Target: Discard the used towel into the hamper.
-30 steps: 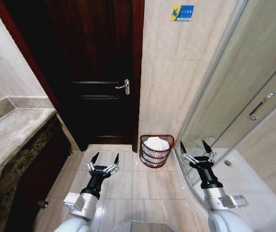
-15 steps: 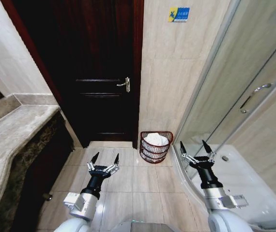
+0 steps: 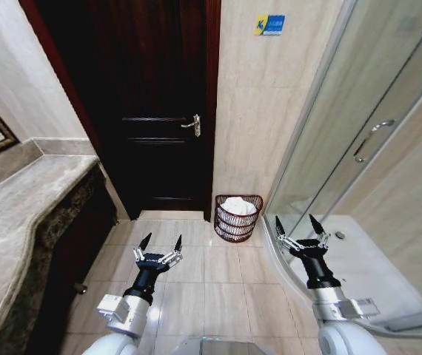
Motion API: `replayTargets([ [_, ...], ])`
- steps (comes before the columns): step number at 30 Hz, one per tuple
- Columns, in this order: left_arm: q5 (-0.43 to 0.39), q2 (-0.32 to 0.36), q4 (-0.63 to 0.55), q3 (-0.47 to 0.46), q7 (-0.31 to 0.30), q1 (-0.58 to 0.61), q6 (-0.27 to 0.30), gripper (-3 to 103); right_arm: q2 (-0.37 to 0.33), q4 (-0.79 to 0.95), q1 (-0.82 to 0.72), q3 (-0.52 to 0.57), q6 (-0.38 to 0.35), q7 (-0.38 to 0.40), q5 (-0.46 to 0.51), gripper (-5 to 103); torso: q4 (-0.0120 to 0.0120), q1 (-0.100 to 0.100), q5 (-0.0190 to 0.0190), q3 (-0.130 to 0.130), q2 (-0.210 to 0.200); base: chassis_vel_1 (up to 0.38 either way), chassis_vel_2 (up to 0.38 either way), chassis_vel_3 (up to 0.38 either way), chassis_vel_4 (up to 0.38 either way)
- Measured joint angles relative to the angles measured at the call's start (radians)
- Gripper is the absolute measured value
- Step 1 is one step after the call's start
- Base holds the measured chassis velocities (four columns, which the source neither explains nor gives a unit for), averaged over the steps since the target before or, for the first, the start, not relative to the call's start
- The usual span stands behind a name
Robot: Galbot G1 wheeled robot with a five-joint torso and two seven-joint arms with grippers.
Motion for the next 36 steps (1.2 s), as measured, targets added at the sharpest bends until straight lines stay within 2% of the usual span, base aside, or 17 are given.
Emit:
replayTargets([
  [36, 0.000, 0.000, 0.000, 0.000, 0.000, 0.000, 0.000, 100, 0.000, 0.000, 0.000, 0.000, 0.000, 0.000, 0.000, 100, -0.0001, 0.000, 0.0002, 0.000, 0.000, 0.105, -0.105, -0.109, 0.104],
])
